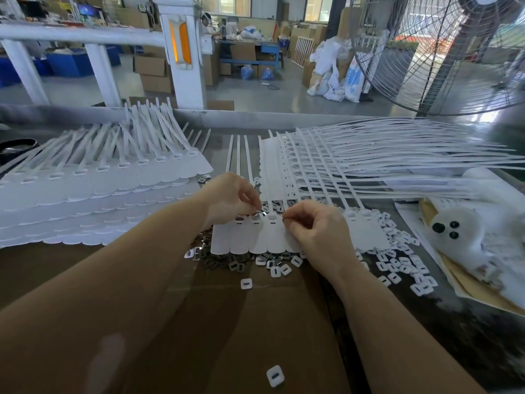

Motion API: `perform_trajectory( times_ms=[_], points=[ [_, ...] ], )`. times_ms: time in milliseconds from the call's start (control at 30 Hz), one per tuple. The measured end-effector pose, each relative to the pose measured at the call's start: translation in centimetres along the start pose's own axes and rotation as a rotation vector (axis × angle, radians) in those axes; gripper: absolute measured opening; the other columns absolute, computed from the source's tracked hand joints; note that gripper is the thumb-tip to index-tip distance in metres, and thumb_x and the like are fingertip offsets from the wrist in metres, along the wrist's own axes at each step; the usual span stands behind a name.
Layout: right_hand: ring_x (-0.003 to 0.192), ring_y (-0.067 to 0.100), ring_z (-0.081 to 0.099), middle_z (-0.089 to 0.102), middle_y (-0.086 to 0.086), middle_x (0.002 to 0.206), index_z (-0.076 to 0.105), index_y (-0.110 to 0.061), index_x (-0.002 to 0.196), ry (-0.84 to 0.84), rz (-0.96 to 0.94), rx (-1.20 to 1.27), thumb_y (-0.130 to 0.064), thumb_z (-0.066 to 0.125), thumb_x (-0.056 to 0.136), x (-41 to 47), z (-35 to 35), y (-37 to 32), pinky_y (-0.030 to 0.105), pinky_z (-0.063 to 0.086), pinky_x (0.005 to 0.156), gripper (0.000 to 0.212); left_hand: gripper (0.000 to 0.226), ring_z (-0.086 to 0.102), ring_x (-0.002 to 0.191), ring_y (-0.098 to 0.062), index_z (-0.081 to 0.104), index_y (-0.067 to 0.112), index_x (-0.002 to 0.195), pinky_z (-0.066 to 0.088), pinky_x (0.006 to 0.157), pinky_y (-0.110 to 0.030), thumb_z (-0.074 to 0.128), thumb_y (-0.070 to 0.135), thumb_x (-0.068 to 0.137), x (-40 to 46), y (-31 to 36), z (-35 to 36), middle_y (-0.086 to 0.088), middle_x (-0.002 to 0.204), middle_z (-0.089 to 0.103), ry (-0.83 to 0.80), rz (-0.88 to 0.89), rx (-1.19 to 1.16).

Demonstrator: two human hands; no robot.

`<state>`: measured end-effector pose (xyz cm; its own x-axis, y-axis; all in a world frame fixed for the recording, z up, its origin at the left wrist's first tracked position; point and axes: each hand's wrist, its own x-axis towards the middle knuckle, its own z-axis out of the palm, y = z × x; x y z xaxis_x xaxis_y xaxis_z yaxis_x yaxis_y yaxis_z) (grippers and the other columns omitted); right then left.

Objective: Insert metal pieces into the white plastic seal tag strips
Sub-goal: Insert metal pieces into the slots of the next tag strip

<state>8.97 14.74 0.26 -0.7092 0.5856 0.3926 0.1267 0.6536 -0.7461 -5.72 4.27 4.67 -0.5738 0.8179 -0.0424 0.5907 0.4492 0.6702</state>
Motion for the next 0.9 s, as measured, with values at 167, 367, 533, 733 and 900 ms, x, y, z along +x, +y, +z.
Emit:
perform_trajectory(
  times_ms=[167, 367, 533, 733, 900],
  points=[
    [0.078, 0.001, 0.061, 0.066, -0.013, 0.078, 0.071, -0.020, 0.085, -0.008, -0.003, -0.019, -0.011, 0.065, 0.083, 0.0, 0.1, -0.1, 0.017, 0.051, 0.075, 0.011, 0.014, 0.065, 0.080, -0.017, 0.066, 0.022, 0.082, 0.051, 0.065, -0.026, 0.063, 0.008, 0.085, 0.2, 0.7, -0.3, 0.006, 0.083, 0.068, -0.039, 0.060, 0.161],
    [0.077, 0.002, 0.061, 0.067, -0.011, 0.078, 0.071, -0.019, 0.085, -0.007, 0.006, -0.008, -0.009, 0.065, 0.083, -0.1, 0.0, -0.1, 0.017, 0.051, 0.074, 0.012, 0.017, 0.061, 0.071, 0.000, 0.067, 0.020, 0.091, 0.043, 0.062, -0.008, 0.064, 0.005, 0.084, 0.3, 1.1, 0.3, 0.008, 0.080, 0.070, -0.024, 0.087, 0.239],
    [0.076, 0.000, 0.062, 0.068, -0.012, 0.077, 0.072, -0.020, 0.083, -0.022, 0.058, 0.050, -0.010, 0.065, 0.082, -0.1, -0.3, -0.2, 0.015, 0.050, 0.073, 0.012, 0.017, 0.064, 0.078, -0.012, 0.067, 0.020, 0.092, 0.049, 0.069, -0.020, 0.068, 0.006, 0.081, -0.1, 0.9, 0.6, 0.008, 0.081, 0.068, 0.026, 0.084, 0.191],
    [0.077, 0.005, 0.064, 0.070, -0.008, 0.077, 0.071, -0.023, 0.079, -0.044, 0.137, 0.146, -0.012, 0.068, 0.080, -0.4, -0.4, -0.7, 0.023, 0.052, 0.076, 0.012, 0.016, 0.063, 0.078, -0.012, 0.067, 0.018, 0.089, 0.048, 0.071, -0.021, 0.070, 0.006, 0.079, -0.7, 0.4, 1.2, 0.003, 0.082, 0.069, 0.112, 0.054, 0.124],
    [0.076, 0.005, 0.064, 0.070, -0.008, 0.075, 0.071, -0.026, 0.075, -0.054, 0.182, 0.178, -0.014, 0.071, 0.079, -0.6, -0.4, -1.0, 0.025, 0.053, 0.076, 0.013, 0.015, 0.060, 0.073, -0.003, 0.067, 0.017, 0.090, 0.044, 0.068, -0.010, 0.063, 0.004, 0.084, -1.6, -0.4, 2.6, 0.004, 0.080, 0.069, 0.232, 0.063, 0.080]
  ],
)
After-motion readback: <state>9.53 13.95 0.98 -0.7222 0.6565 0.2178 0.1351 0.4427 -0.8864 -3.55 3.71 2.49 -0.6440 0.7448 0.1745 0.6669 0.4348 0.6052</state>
